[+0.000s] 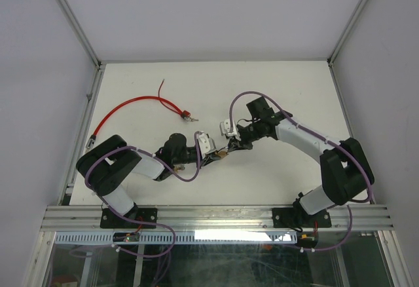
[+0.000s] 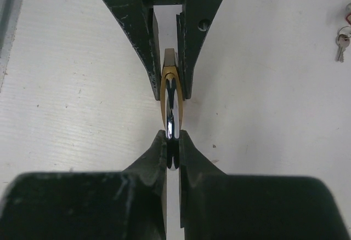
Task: Lock with the key
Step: Lock the lock.
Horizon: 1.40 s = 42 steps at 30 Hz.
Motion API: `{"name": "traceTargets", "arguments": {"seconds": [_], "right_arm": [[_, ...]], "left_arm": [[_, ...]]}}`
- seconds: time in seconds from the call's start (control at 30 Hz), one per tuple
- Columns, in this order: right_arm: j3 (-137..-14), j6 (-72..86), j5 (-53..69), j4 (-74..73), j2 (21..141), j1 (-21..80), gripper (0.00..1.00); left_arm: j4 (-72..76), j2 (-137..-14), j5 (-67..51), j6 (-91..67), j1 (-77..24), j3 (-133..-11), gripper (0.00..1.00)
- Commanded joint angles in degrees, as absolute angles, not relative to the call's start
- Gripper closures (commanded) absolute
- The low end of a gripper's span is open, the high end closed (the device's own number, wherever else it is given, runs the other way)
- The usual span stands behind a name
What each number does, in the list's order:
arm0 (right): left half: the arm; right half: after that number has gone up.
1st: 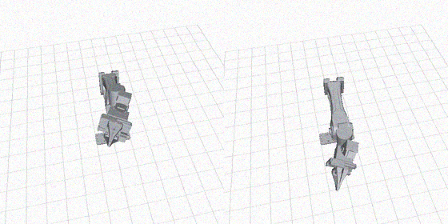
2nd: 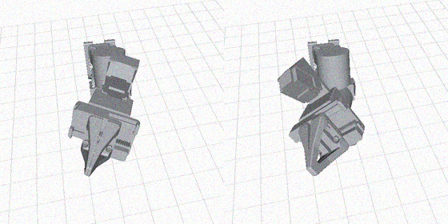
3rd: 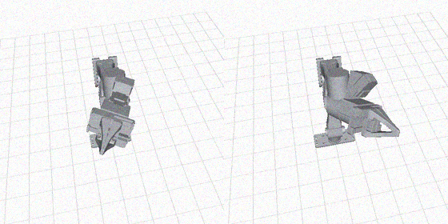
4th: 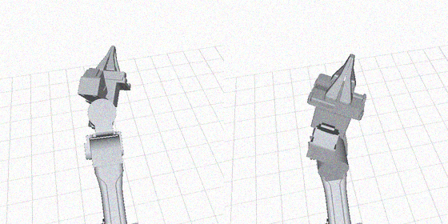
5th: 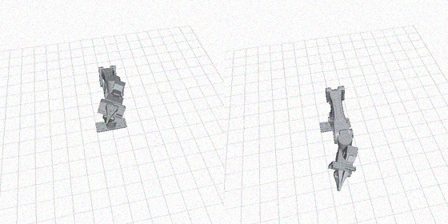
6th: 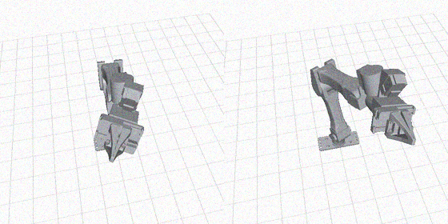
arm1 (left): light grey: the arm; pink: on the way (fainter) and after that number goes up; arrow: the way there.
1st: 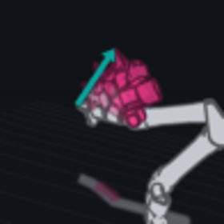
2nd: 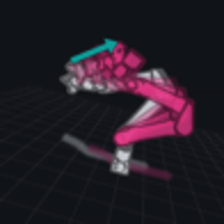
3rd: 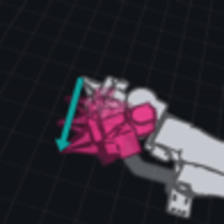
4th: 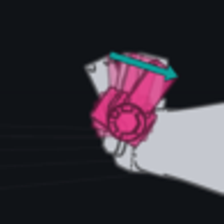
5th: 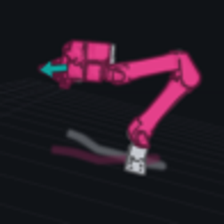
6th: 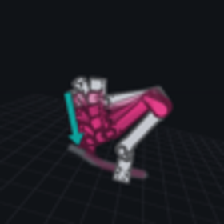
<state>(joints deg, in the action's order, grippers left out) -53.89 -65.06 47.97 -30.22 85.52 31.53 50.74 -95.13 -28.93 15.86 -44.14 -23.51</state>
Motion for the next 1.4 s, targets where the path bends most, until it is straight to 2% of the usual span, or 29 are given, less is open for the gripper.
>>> {"name": "traceTargets", "arguments": {"seconds": [0.0,0.23,0.63,0.87,1.17,1.37], "right_arm": [[-58.13,-66.1,50.64,-36.72,90.85,32.6,1.0],[-57.55,-58.39,52.26,-33.8,94.65,34.98,1.0],[-50.26,-41.53,55.13,-16.04,91.76,38.29,1.0],[-45.88,-43.38,58.51,-12.06,93.1,40.17,1.0],[-44.99,-64.46,62.51,-27.1,93.9,41.72,1.0],[-44.65,-60.72,61.95,-23.46,97.52,45.08,1.0]], "left_arm": [[45.48,-96.17,-33.14,16.42,-45.77,-23.56,1.0],[46.02,-96.49,-33.22,15.99,-45.73,-23.24,1.0],[49.28,-97.89,-34.22,13.23,-45.34,-21.93,1.0],[55.42,-98.93,-33.39,10.04,-45.55,-18.69,1.0],[55.77,-98.88,-30.32,11.58,-46.82,-18.18,1.0],[55.85,-99.44,-30.17,11.77,-46.87,-18.28,1.0]]}}
